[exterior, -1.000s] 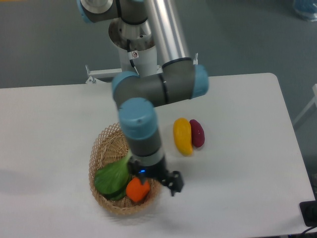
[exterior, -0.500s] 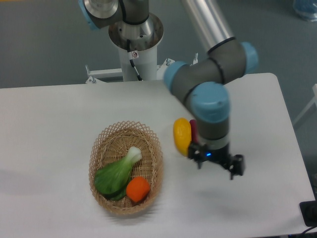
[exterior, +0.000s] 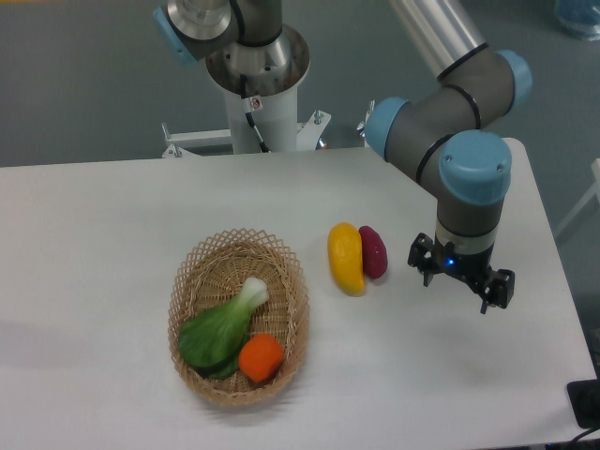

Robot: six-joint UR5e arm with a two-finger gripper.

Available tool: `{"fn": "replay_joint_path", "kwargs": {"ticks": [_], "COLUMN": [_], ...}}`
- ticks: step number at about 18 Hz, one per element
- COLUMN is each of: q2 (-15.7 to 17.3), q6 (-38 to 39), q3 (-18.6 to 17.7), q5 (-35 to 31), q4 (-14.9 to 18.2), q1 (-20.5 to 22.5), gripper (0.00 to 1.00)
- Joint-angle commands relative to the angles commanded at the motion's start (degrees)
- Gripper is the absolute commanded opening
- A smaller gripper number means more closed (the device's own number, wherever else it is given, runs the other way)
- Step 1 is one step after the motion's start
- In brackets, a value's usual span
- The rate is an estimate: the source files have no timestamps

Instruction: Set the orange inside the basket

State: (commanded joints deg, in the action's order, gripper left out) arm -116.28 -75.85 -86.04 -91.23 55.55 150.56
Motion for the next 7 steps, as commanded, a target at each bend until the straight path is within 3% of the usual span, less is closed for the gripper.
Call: {"fn": "replay_joint_path", "kwargs": {"ticks": [7], "q2": [0.44], "q6": [0.09], "q3": [-2.02], "q5": [-0.44], "q4": [-0.88], "q1": [-0.17], "gripper": [1.00]}}
